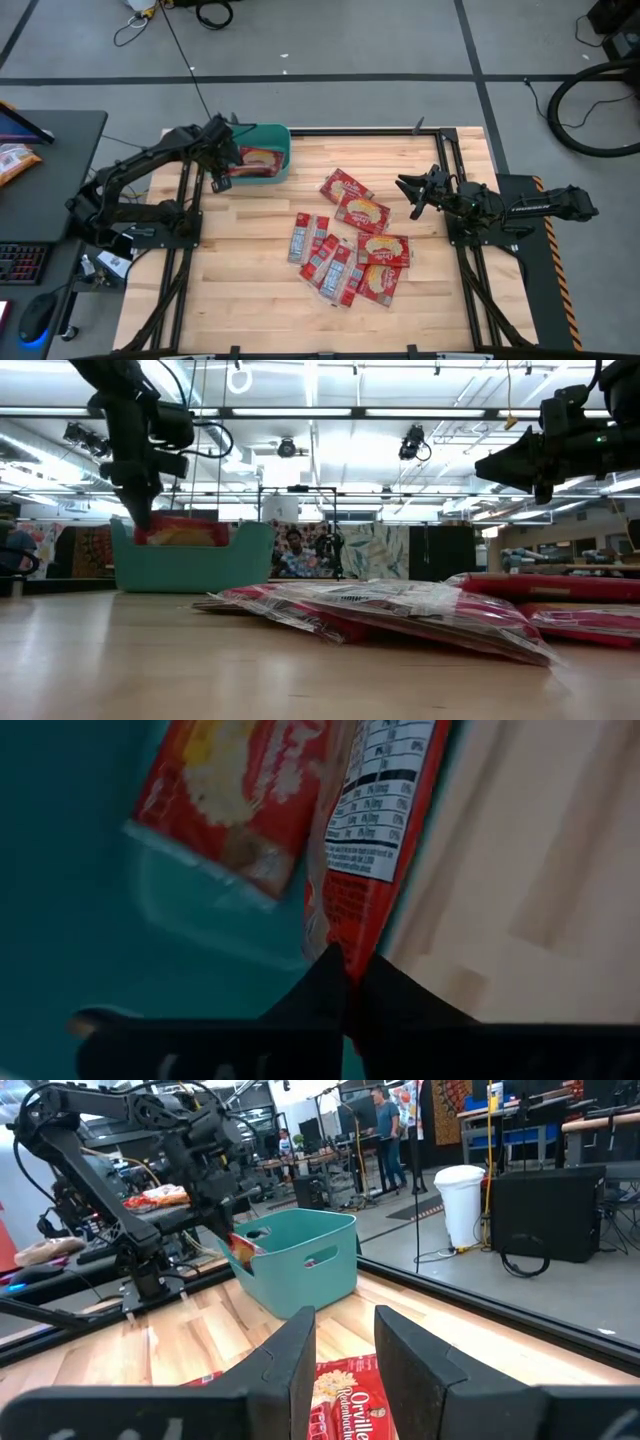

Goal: Sort popcorn bags into baskets
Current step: Put the red popcorn bag into the blue bin

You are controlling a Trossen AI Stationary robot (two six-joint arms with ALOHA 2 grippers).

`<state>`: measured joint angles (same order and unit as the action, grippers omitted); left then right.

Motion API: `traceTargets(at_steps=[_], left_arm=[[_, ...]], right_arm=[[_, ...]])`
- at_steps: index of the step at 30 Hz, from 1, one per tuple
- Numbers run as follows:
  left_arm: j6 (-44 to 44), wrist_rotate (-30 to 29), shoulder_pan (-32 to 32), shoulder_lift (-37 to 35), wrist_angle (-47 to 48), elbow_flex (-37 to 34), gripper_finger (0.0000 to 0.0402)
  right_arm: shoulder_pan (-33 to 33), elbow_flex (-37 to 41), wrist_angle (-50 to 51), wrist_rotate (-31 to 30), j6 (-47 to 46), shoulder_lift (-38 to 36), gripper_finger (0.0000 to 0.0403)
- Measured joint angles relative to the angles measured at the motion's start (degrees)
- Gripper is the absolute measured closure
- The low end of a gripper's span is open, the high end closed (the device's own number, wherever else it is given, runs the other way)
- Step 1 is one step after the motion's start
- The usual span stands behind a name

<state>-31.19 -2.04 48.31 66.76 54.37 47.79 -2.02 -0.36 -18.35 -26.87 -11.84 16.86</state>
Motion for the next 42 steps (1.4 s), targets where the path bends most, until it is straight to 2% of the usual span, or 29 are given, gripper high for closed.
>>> traceTargets(at_steps=[5, 9, 11, 13, 17, 19, 22, 26, 32, 42], left_arm=[[0.7, -6.9, -0.9, 0.0, -3.2, -0.2, 0.0316], [4.7, -19.5, -2.4, 0.0, -7.0, 0.1, 0.0265], [6.9, -22.5, -3.5, 0.0, -7.2, 1.4, 0.025], [9.0, -21.2, -4.9, 0.0, -7.4, 3.1, 0.0244], [12.6, -7.1, -9.6, 0.0, -11.0, 4.3, 0.0242], [14.1, -3.9, -13.1, 0.0, -14.0, 4.3, 0.0242], [17.9, -6.4, -19.6, 2.1, -18.6, 4.3, 0.0242], [19.9, -15.7, -27.7, 5.8, -25.4, 4.3, 0.0242], [20.0, -22.7, -33.7, 12.3, -31.4, 7.3, 0.0242], [19.9, -20.1, -38.1, 26.0, -32.2, 13.1, 0.0242]], right_arm=[[0.0, 0.0, 0.0, 0.0, 0.0, 0.0, 0.0292], [0.0, 0.0, 0.0, 0.0, 0.0, 0.0, 0.0292], [0.0, 0.0, 0.0, 0.0, 0.0, 0.0, 0.0293], [0.0, 0.0, 0.0, 0.0, 0.0, 0.0, 0.0292], [0.0, 0.0, 0.0, 0.0, 0.0, 0.0, 0.0292], [0.0, 0.0, 0.0, 0.0, 0.0, 0.0, 0.0292], [0.0, 0.0, 0.0, 0.0, 0.0, 0.0, 0.0292], [0.0, 0.0, 0.0, 0.0, 0.0, 0.0, 0.0292], [0.0, 0.0, 0.0, 0.0, 0.0, 0.0, 0.0292], [0.0, 0.0, 0.0, 0.0, 0.0, 0.0, 0.0292]])
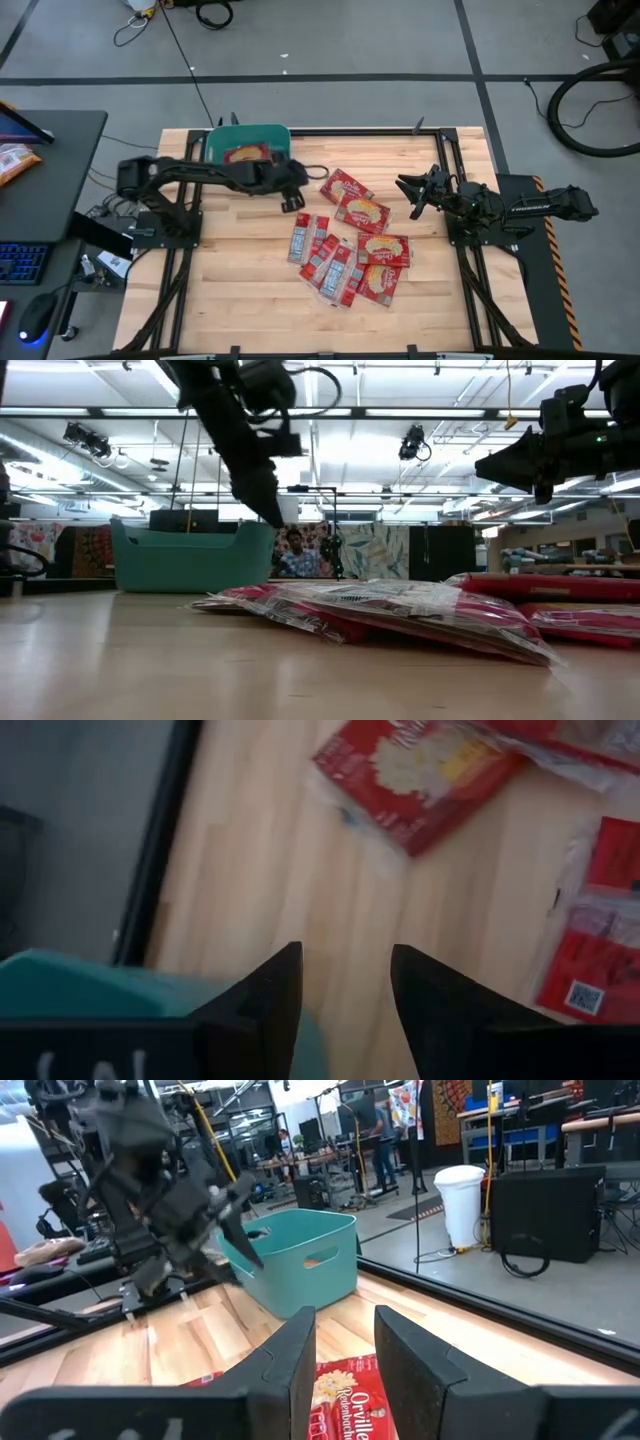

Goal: Sort popcorn bags into baskets
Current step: Put the red popcorn bag into the blue bin

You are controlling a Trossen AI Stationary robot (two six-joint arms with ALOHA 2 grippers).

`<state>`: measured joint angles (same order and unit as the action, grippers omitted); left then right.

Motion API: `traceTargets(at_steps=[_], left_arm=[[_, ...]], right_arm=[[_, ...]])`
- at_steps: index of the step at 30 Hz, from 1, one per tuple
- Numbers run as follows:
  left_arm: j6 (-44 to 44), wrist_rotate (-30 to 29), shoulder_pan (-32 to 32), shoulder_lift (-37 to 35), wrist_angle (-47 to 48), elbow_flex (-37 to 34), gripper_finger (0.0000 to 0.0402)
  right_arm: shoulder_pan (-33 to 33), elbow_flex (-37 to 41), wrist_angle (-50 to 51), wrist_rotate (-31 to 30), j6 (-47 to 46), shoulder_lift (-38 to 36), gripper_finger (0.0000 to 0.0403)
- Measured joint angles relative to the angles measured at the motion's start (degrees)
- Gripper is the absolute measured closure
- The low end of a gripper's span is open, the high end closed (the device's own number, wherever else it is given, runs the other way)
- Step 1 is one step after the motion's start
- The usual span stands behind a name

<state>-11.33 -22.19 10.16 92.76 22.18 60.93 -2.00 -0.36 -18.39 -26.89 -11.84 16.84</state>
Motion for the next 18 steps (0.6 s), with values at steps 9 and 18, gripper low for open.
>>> traceTargets(at_steps=[9, 18], left_arm=[[-2.2, 3.0, -3.3, 10.8, -0.3, 8.1, 0.0242], [-3.5, 3.4, -9.4, 20.1, -4.0, 14.5, 0.0216]], right_arm=[[0.0, 0.0, 0.1, 0.0, 0.0, 0.0, 0.0292], [0.0, 0.0, 0.0, 0.0, 0.0, 0.0, 0.0292]])
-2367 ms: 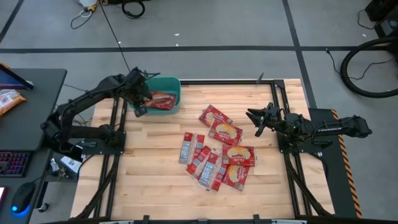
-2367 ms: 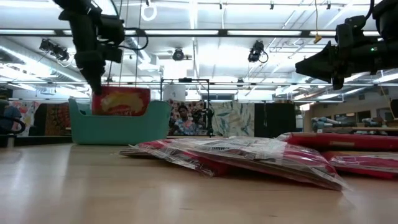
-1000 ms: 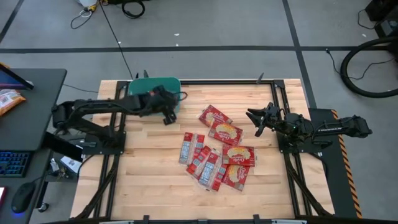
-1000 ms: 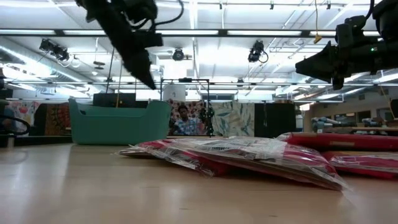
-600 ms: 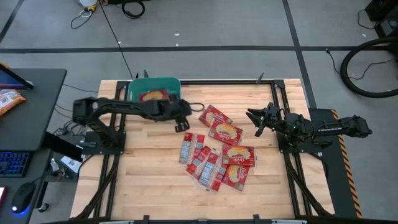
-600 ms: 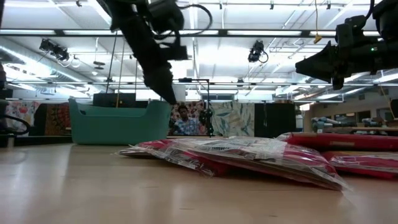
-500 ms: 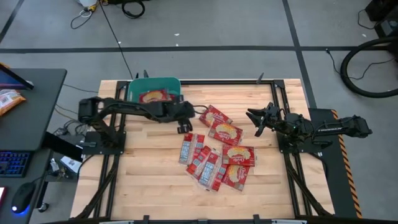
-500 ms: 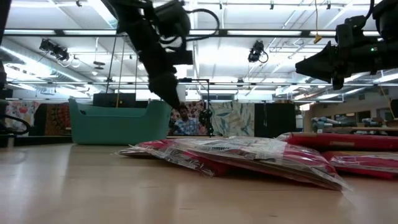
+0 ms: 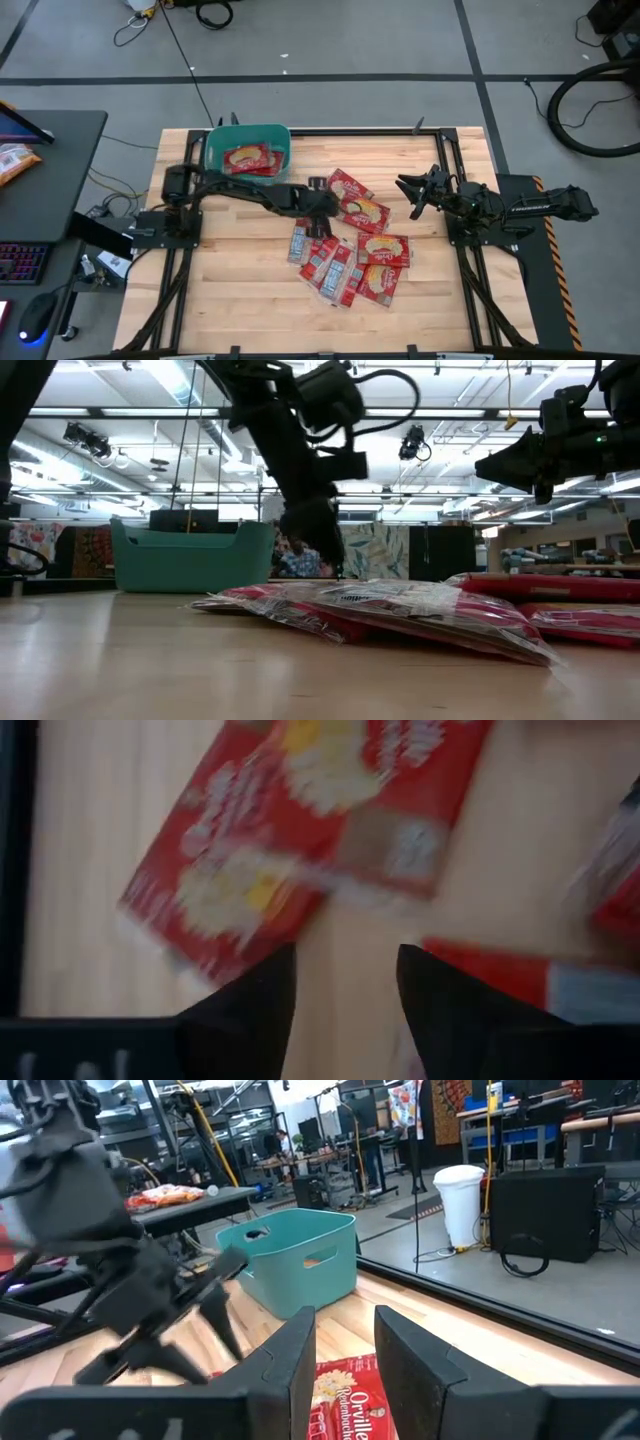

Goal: Sort popcorn bags into baskets
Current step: Put the red popcorn bag into the blue bin

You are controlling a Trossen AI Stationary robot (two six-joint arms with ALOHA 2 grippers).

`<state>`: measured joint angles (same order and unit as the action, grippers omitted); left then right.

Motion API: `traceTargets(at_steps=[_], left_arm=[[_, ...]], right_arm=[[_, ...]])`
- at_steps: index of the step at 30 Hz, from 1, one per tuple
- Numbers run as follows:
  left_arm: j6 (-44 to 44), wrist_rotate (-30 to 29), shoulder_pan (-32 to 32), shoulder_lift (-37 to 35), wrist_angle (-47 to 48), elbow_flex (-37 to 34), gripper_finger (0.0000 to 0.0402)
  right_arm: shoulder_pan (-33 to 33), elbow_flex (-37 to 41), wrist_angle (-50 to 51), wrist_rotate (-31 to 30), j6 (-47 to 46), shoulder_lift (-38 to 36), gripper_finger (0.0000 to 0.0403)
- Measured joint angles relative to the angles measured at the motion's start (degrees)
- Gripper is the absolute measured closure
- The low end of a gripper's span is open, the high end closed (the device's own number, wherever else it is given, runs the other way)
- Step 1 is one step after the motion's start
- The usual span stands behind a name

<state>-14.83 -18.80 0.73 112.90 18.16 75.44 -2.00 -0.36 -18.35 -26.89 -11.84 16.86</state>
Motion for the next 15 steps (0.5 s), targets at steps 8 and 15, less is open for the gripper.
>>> traceTargets(at_steps=[8, 15], left_arm=[[-5.2, -4.1, -3.6, 7.2, -0.9, 7.5, 0.0137], [-10.1, -4.5, -5.0, 11.8, -1.5, 11.9, 0.0134]], right_arm=[[0.0, 0.0, 0.0, 0.0, 0.0, 0.0, 0.0292], [0.0, 0.0, 0.0, 0.0, 0.0, 0.0, 0.0292]])
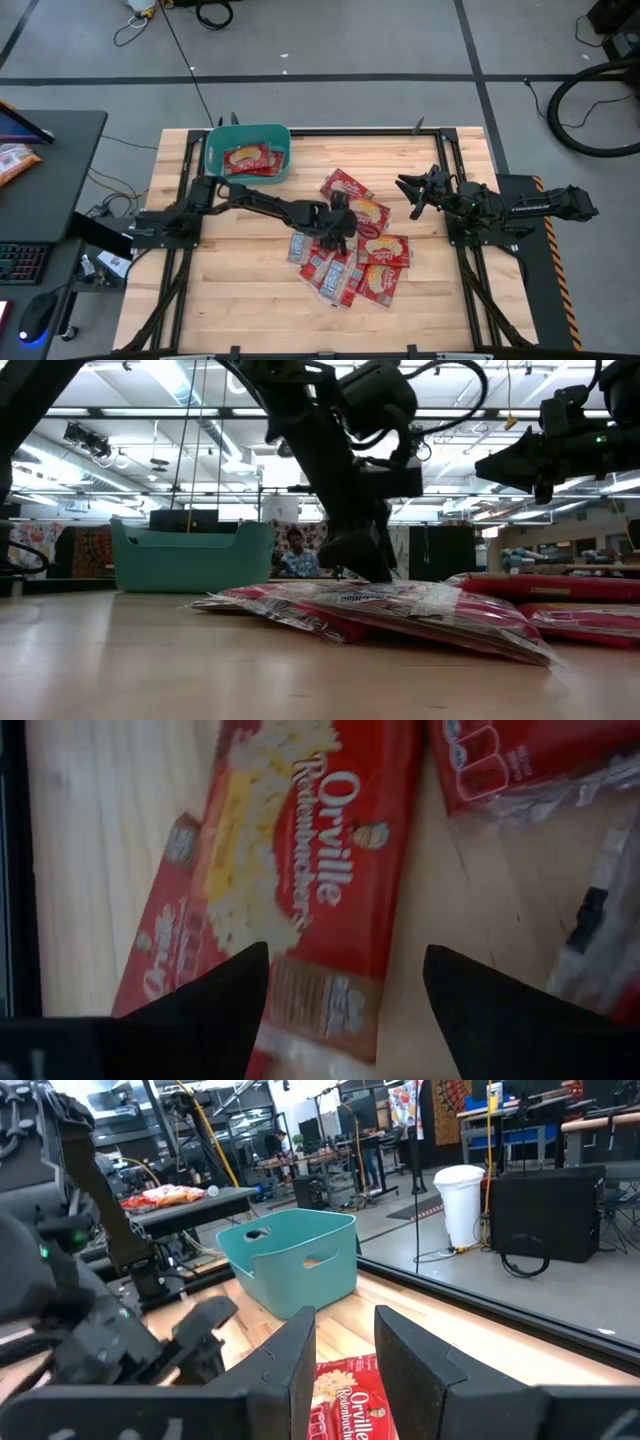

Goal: Sort popcorn bags into baskets
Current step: Put the red popcorn bag into the blue bin

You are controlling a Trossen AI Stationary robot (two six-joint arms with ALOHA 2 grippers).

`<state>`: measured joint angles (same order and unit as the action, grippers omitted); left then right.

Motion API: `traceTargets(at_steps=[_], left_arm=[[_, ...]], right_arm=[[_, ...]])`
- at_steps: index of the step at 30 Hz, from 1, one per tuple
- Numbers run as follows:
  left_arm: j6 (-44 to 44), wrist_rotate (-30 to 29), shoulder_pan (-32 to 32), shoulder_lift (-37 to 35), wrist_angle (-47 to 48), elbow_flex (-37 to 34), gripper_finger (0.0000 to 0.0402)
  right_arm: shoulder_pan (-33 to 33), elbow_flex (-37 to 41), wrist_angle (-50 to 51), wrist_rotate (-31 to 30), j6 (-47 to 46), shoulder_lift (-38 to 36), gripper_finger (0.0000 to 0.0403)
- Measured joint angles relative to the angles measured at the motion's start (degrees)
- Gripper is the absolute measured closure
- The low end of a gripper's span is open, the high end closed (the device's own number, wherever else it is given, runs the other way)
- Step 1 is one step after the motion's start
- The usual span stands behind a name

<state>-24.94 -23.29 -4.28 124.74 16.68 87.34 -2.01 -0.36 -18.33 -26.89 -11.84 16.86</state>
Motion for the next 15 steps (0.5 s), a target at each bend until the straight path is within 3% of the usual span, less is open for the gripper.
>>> traceTargets(at_steps=[9, 15], left_arm=[[-7.5, -8.8, -0.4, 3.4, -3.8, 0.3, 0.0159], [-9.1, -9.6, 0.0, 3.5, -3.4, 0.2, 0.0218]], right_arm=[[0.0, 0.0, 0.0, 0.0, 0.0, 0.0, 0.0292], [0.0, 0.0, 0.0, 0.0, 0.0, 0.0, 0.0292]])
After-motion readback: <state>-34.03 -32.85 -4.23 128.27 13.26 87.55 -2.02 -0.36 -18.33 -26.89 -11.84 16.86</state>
